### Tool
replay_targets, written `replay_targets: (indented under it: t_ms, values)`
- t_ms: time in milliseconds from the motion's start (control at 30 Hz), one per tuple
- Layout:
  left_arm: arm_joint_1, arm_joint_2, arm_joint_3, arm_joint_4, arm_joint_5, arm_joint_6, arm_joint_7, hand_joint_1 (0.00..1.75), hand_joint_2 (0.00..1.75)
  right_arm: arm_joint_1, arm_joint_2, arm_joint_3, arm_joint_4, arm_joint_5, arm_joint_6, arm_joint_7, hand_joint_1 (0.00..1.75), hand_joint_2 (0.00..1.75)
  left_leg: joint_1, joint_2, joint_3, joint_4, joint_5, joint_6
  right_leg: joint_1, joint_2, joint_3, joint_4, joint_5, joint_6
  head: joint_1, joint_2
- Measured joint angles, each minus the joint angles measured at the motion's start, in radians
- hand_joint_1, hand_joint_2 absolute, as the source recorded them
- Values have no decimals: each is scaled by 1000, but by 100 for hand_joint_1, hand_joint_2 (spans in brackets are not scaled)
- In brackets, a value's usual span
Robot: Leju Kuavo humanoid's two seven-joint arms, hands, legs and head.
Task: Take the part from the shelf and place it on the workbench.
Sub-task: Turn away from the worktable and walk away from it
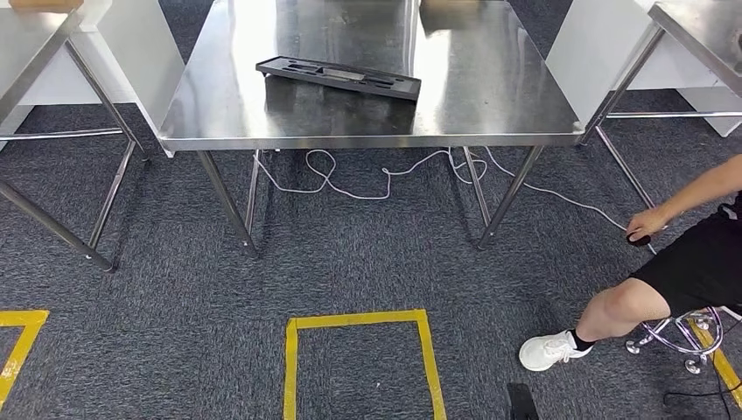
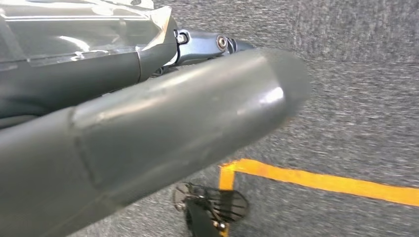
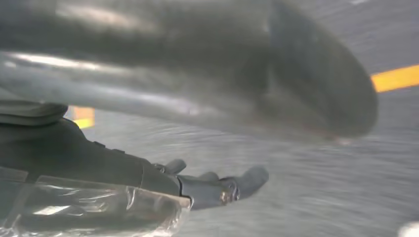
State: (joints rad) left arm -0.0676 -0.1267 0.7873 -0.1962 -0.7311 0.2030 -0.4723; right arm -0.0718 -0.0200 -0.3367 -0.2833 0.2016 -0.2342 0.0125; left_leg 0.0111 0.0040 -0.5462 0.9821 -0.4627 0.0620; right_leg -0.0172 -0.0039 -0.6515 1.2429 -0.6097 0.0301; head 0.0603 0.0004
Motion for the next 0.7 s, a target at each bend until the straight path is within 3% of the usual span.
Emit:
replay_targets:
  t_ms: [33,67,133,200,267,333,367,400,467,500,533,567,600,633,700]
  values:
    - [0,-1,0,0,-3,0,0,0,0,5,2,5,15,19,-2,36,0,0,0,2,-14,1,11,-2,-2,0,5,28,5,11,0,0]
    - [0,-1,0,0,-4,-1,0,0,0,10,4,10,27,34,-3,63,0,0,0,3,-29,3,22,-4,-4,0,25,23,27,25,0,0]
    - [0,-3,0,0,-6,-2,0,0,0,15,7,20,43,47,-5,86,0,0,1,6,-58,10,43,-15,-13,0,109,-84,75,47,0,0]
    - [-1,-2,0,-1,-6,-2,0,0,0,13,10,26,51,50,-6,94,0,0,-1,7,-79,20,60,-29,-9,4,199,-228,68,42,1,0]
    - [-2,-2,0,-1,-6,-2,-1,0,0,11,13,30,58,51,-6,98,0,0,-4,9,-86,23,76,-38,2,7,225,-284,51,22,-1,0]
    - [0,-1,0,-1,-6,-2,-1,0,0,12,15,31,67,53,-7,105,0,0,0,8,-95,29,76,-46,-3,4,203,-277,65,-1,-4,0]
    - [2,0,0,0,-6,-2,-1,0,0,13,17,34,71,59,-7,117,0,0,3,7,-104,46,48,-50,-6,1,191,-275,75,-14,-5,0]
    - [3,0,0,0,-6,-2,-1,0,0,13,18,38,74,69,-7,134,0,0,5,5,-116,81,0,-54,-8,-1,177,-275,88,-28,-7,0]
    - [4,0,0,0,-8,-2,-2,0,0,14,19,49,77,90,-6,175,0,0,7,3,-138,203,-114,-59,-2,-4,151,-273,114,-43,-8,0]
    - [4,1,0,0,-9,-3,-2,0,0,15,19,55,79,97,-6,188,0,0,7,3,-144,267,-145,-61,1,-5,137,-272,127,-46,-8,0]
    - [3,2,0,0,-10,-4,-2,0,0,15,20,60,80,102,-6,195,0,0,7,3,-140,310,-148,-61,4,-6,121,-269,139,-46,-8,0]
    - [3,3,0,0,-12,-5,-2,0,0,16,21,64,81,104,-6,196,0,0,7,3,-122,323,-130,-60,6,-6,105,-265,151,-45,-8,0]
    - [3,4,-1,0,-13,-6,-1,0,0,16,21,67,81,106,-7,192,0,0,7,2,-88,300,-101,-56,8,-6,87,-260,161,-43,-8,0]
    - [2,5,-1,0,-16,-7,0,0,0,16,22,70,82,109,-7,187,0,0,7,1,-38,245,-80,-50,9,-5,73,-256,171,-40,-8,0]
    - [-1,9,-2,-1,-20,-10,1,0,0,16,25,76,82,118,-8,171,0,0,2,-3,81,89,-82,-37,14,-4,53,-251,190,-32,-8,0]
